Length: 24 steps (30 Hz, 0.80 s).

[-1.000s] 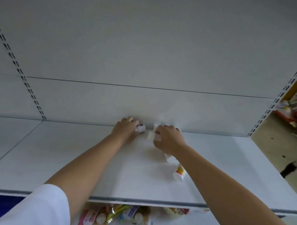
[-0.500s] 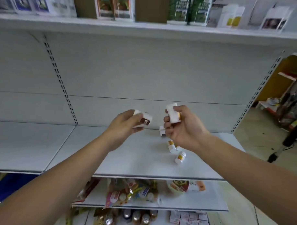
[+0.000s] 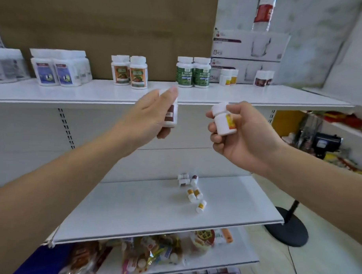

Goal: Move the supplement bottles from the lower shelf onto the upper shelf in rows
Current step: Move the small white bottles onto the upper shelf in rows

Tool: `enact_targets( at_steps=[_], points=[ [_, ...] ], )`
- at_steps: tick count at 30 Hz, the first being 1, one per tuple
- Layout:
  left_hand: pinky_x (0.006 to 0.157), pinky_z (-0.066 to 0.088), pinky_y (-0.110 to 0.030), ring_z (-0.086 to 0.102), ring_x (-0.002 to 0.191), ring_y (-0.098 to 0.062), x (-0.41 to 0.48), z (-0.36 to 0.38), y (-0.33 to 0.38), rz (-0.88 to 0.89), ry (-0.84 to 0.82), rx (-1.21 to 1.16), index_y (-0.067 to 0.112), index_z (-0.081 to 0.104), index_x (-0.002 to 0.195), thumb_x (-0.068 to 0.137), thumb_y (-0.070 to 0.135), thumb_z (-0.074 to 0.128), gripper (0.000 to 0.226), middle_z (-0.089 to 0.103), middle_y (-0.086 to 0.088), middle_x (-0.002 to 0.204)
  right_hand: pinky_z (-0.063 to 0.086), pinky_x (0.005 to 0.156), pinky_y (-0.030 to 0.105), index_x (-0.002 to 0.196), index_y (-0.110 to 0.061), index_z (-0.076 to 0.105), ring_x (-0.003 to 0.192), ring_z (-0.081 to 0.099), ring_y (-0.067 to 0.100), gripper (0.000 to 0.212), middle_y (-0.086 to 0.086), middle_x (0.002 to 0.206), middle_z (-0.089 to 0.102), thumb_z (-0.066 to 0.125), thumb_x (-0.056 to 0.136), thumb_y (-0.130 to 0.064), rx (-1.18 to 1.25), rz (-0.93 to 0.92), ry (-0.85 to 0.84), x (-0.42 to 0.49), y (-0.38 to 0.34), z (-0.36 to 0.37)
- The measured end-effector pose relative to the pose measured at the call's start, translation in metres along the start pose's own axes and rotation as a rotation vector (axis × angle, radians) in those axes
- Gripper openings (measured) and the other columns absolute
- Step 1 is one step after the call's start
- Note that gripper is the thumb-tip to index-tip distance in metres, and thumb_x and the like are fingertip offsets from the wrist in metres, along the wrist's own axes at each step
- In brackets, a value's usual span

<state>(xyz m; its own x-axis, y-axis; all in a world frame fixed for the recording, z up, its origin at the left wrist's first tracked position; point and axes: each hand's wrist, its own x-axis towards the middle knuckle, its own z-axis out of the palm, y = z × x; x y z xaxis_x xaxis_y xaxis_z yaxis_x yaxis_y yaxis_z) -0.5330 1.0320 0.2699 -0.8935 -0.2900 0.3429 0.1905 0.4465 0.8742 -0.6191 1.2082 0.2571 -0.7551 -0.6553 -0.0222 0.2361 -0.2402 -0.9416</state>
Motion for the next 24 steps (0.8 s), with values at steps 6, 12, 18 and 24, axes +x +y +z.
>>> enact_targets(
  at_steps=[6, 12, 18, 24],
  points=[
    [0.046, 0.037, -0.018, 0.046, 0.046, -0.005, 0.046, 0.023, 0.037, 0.175, -0.012, 0.219, 0.015, 0.045, 0.074, 0.099, 0.03, 0.033, 0.031, 0.053, -0.002, 0.061, 0.038, 0.06, 0.026, 0.105, -0.008, 0.056, 0.058, 0.046, 0.017, 0.026, 0.006, 0.072, 0.053, 0.04, 0.094, -0.026, -0.061, -0.123, 0.041, 0.014, -0.051, -0.041],
    [0.077, 0.054, -0.032, 0.063, 0.071, -0.007, 0.119, 0.059, 0.052, 0.163, -0.061, 0.169, 0.02, 0.068, 0.093, 0.092, 0.038, 0.058, 0.02, 0.069, 0.01, 0.075, 0.052, 0.063, 0.026, 0.108, -0.009, 0.057, 0.062, 0.063, 0.019, 0.02, 0.006, 0.085, 0.054, 0.052, 0.093, -0.021, -0.208, -0.214, 0.143, 0.047, -0.096, -0.106],
    [0.069, 0.052, -0.017, 0.064, 0.065, 0.0, 0.196, 0.098, 0.062, 0.11, -0.105, 0.231, 0.019, 0.07, 0.099, 0.088, 0.036, 0.068, 0.02, 0.073, 0.006, 0.082, 0.045, 0.083, 0.032, 0.092, -0.016, 0.063, 0.087, 0.06, 0.018, 0.005, 0.004, 0.094, 0.063, 0.058, 0.093, -0.018, -0.571, -0.284, 0.155, 0.094, -0.146, -0.174],
    [0.08, 0.058, -0.027, 0.07, 0.081, -0.014, 0.258, 0.129, 0.055, 0.046, -0.2, 0.529, 0.021, 0.071, 0.097, 0.085, 0.038, 0.071, 0.02, 0.075, 0.001, 0.089, 0.05, 0.079, 0.029, 0.103, -0.018, 0.061, 0.088, 0.063, 0.02, 0.013, 0.01, 0.104, 0.065, 0.064, 0.091, -0.014, -0.848, -0.251, 0.118, 0.159, -0.161, -0.207]
  ],
)
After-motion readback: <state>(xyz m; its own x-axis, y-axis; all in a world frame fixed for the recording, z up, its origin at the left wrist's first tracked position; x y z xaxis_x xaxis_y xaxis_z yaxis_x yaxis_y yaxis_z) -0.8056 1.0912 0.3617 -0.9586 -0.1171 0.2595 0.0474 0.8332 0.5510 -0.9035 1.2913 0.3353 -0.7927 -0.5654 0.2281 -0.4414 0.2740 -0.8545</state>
